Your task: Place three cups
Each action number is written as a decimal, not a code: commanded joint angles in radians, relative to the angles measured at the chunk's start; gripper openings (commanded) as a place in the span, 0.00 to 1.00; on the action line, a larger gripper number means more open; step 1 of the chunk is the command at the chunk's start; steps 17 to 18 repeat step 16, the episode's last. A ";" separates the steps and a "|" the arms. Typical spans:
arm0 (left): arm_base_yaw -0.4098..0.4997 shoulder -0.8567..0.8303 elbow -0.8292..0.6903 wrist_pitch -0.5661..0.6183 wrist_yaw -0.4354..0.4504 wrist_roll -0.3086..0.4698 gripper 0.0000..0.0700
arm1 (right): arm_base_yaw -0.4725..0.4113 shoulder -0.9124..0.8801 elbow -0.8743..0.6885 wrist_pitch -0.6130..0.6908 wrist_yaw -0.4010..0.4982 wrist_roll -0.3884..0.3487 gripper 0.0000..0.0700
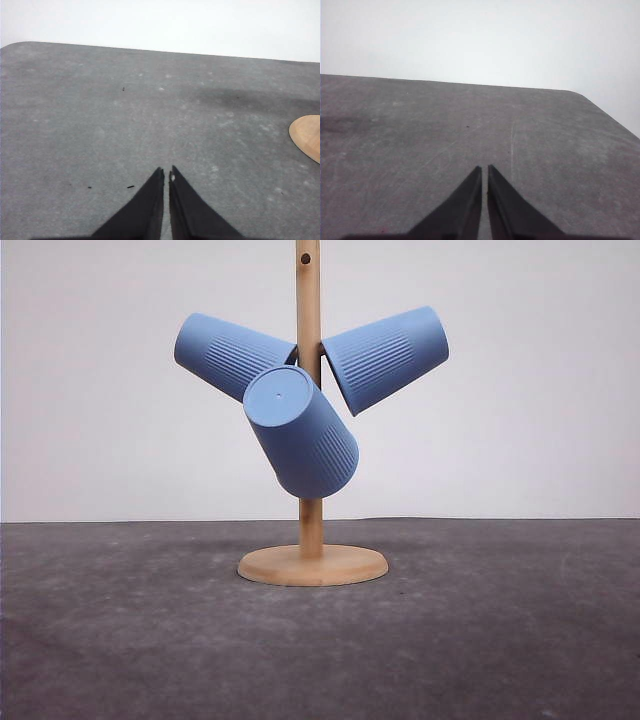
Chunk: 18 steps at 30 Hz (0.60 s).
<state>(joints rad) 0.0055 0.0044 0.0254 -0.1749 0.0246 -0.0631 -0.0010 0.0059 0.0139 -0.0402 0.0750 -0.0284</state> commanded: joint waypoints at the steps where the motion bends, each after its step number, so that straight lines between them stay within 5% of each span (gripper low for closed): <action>1: 0.001 0.000 -0.013 0.016 -0.002 0.014 0.00 | -0.002 -0.002 -0.003 0.010 0.003 0.014 0.02; 18: 0.001 0.000 -0.013 0.016 -0.002 0.014 0.00 | -0.002 -0.002 -0.003 0.010 0.003 0.014 0.02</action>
